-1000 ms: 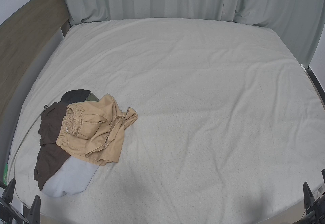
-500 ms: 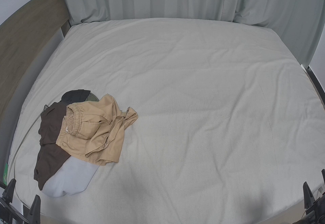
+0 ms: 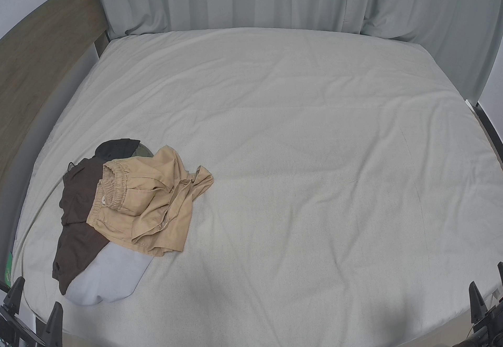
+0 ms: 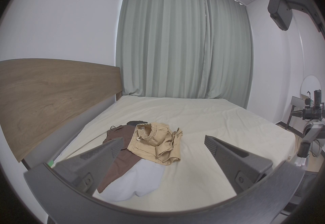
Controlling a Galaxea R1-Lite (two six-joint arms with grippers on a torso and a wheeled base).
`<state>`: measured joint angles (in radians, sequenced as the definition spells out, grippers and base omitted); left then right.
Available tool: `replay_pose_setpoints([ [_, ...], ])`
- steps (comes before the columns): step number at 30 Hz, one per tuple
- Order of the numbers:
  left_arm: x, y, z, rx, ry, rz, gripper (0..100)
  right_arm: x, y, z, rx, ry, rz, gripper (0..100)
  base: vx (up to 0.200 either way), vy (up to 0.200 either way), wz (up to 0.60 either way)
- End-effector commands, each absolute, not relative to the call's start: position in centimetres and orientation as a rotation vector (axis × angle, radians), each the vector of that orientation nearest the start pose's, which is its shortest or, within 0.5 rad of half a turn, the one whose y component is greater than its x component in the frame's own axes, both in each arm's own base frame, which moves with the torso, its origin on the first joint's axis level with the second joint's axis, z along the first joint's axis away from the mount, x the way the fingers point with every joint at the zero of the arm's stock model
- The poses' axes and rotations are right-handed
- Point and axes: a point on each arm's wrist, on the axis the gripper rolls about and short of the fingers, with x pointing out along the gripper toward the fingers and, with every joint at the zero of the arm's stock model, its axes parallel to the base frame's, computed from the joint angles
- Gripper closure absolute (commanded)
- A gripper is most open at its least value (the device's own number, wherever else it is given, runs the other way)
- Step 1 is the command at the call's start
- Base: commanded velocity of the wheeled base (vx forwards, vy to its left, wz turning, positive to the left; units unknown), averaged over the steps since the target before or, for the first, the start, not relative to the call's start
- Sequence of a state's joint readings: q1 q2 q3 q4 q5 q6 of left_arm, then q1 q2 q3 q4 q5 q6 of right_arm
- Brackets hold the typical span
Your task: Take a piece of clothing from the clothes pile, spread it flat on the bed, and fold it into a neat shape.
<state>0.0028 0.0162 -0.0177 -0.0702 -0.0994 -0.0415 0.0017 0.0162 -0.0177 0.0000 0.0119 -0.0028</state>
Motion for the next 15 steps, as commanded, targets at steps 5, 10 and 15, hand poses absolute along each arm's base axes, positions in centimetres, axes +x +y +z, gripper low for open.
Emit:
replay_pose_setpoints([
  [5,-2.32,-0.23,8.27,-0.035,-0.069,-0.098,0,-2.28,0.02,7.55,-0.003,0.000,0.014,0,0.000,0.000,0.00],
  [10,-2.32,-0.23,8.27,-0.010,-0.070,-0.097,0,-2.28,0.02,7.55,-0.003,0.000,0.014,0,0.000,0.000,0.00],
  [15,-2.32,-0.24,8.25,-0.027,-0.067,-0.101,0,-2.28,0.02,7.55,-0.003,0.000,0.014,0,0.000,0.000,0.00],
])
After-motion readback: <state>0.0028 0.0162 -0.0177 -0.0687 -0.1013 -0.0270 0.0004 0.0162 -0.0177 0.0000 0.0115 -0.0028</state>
